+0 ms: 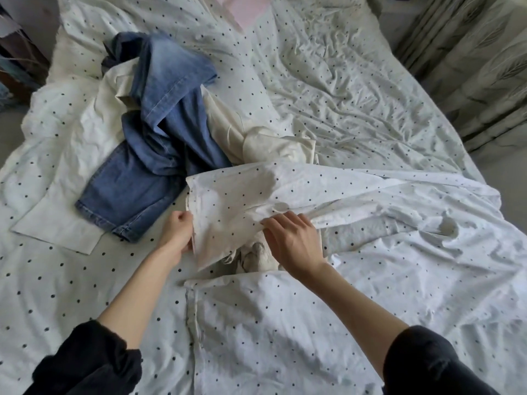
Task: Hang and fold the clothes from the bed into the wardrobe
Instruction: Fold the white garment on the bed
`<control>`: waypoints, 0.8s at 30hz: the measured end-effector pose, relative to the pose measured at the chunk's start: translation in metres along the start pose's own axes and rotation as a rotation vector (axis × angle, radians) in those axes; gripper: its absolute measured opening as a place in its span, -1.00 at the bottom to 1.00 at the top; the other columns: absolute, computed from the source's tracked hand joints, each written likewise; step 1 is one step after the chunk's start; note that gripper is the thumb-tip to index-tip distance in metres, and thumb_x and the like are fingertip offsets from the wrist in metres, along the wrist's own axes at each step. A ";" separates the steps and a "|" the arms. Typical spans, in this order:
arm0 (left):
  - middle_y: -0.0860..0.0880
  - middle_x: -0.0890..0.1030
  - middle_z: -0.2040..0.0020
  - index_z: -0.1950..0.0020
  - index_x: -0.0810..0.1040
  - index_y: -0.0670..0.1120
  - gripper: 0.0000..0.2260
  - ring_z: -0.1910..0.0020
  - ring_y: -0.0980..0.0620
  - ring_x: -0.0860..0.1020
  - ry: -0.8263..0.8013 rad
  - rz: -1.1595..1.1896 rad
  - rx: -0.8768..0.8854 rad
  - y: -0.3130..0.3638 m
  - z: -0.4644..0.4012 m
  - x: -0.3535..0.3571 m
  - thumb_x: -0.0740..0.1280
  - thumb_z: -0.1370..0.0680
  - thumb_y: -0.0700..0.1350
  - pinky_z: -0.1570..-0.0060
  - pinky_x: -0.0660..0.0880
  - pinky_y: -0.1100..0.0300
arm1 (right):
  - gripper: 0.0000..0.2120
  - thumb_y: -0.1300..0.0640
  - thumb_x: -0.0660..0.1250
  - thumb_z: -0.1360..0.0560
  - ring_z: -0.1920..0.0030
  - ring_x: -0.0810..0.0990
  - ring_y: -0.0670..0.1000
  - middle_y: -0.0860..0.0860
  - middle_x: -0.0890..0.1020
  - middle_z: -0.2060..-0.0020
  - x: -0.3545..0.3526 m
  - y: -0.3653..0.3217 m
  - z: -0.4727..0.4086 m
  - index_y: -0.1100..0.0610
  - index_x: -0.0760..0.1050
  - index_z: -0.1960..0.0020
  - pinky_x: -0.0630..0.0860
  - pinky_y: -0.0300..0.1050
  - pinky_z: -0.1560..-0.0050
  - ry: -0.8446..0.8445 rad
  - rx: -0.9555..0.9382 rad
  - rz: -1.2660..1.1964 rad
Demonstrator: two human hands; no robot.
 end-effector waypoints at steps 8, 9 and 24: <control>-0.14 0.46 0.02 -0.09 0.36 -0.16 -0.85 0.08 -0.12 0.42 0.205 -0.281 0.340 0.047 0.001 -0.059 0.07 -0.64 -0.12 0.11 0.35 0.01 | -0.77 0.07 0.23 -0.48 0.25 0.62 0.08 -0.01 0.70 0.11 0.001 -0.024 -0.006 0.11 0.65 0.06 0.55 -0.09 0.35 -0.137 -0.062 -0.096; -0.15 0.46 0.04 -0.06 0.35 -0.15 -0.86 0.10 -0.13 0.42 0.211 -0.314 0.359 0.043 0.002 -0.059 0.06 -0.63 -0.13 0.13 0.36 -0.01 | -0.73 0.02 0.22 -0.50 0.16 0.63 0.10 -0.01 0.68 -0.02 0.013 -0.028 -0.001 0.09 0.63 -0.05 0.58 -0.06 0.29 -0.276 -0.049 -0.127; -0.20 0.49 -0.19 -0.26 0.42 -0.20 -0.76 -0.15 -0.19 0.47 0.221 -0.358 0.605 0.054 -0.034 -0.029 0.19 -0.61 -0.17 -0.10 0.40 -0.02 | -0.45 0.30 0.13 -0.50 -0.45 0.16 0.06 0.04 0.27 -0.45 0.022 0.127 -0.064 0.09 0.19 -0.47 0.11 0.15 -0.38 -0.470 0.462 0.232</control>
Point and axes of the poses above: each hand's wrist, its own z-axis away from the middle knuckle, its own x-axis out of the palm, y = z × x, the point moved 9 cm from there along -z, towards the middle knuckle
